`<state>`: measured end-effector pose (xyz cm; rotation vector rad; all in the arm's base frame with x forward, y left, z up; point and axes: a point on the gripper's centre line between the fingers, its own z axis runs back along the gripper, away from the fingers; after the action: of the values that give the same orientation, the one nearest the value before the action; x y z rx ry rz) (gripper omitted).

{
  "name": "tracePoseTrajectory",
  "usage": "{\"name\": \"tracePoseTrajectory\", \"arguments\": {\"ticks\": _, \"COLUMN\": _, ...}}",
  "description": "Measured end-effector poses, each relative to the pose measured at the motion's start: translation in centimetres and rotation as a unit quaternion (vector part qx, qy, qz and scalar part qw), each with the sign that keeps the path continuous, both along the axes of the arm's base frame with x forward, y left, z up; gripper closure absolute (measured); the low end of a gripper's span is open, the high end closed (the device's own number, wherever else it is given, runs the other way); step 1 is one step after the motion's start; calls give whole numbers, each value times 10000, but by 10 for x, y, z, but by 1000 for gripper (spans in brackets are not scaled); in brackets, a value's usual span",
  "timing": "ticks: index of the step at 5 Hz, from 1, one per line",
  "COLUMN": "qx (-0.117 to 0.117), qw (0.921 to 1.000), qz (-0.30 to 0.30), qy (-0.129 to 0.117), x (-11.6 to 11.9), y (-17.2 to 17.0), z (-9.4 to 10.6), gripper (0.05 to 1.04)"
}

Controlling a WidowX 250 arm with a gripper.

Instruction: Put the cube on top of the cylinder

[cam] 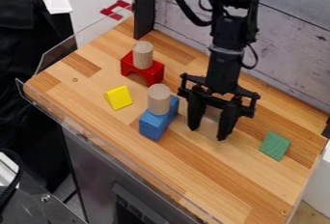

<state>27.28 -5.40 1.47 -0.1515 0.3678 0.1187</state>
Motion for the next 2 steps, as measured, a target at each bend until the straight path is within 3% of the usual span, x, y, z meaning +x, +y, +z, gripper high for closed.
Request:
{"name": "tracePoseTrajectory", "arguments": {"ticks": 1, "qx": 1, "qw": 9999, "qz": 56, "qy": -145, "x": 4, "y": 0, "z": 2, "gripper": 505}}
{"name": "tracePoseTrajectory", "arguments": {"ticks": 2, "qx": 137, "qw": 9992, "qz": 9, "qy": -377, "x": 5, "y": -1, "z": 23, "gripper": 505}}
